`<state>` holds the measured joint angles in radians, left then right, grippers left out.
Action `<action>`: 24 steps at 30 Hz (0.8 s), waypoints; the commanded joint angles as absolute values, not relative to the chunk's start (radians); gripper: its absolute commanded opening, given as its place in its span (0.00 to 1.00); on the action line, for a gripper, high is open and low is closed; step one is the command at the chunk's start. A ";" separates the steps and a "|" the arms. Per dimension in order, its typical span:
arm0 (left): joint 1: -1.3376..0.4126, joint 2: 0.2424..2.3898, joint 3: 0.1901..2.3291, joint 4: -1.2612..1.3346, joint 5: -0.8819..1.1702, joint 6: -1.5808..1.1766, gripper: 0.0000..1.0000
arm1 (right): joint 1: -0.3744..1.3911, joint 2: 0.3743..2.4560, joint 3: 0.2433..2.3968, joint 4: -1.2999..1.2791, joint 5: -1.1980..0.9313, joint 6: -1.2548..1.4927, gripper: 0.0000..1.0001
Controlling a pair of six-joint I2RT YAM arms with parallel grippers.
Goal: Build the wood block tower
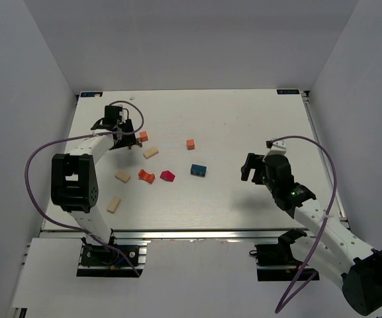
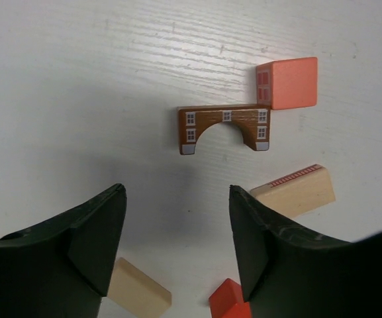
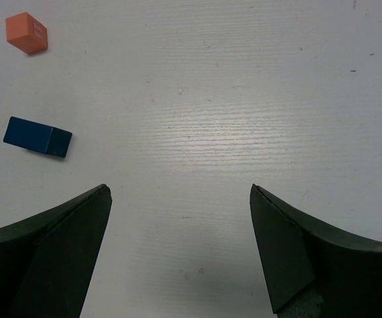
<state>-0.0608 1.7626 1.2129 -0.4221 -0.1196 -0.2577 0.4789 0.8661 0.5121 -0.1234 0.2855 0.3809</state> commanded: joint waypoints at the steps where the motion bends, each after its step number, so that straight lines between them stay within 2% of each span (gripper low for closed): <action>1: -0.048 1.782 1.259 -0.379 -0.077 -0.187 0.72 | 0.474 0.864 0.525 -0.087 0.301 0.367 0.89; 7: -0.038 1.868 1.285 -0.368 -0.002 -0.179 0.61 | 0.472 0.864 0.526 -0.090 0.307 0.364 0.89; 15: -0.037 1.920 1.315 -0.351 -0.009 -0.184 0.58 | 0.469 0.841 0.515 -0.092 0.327 0.356 0.89; 24: -0.037 1.982 1.350 -0.353 -0.038 -0.178 0.48 | 0.469 0.844 0.520 -0.094 0.318 0.354 0.89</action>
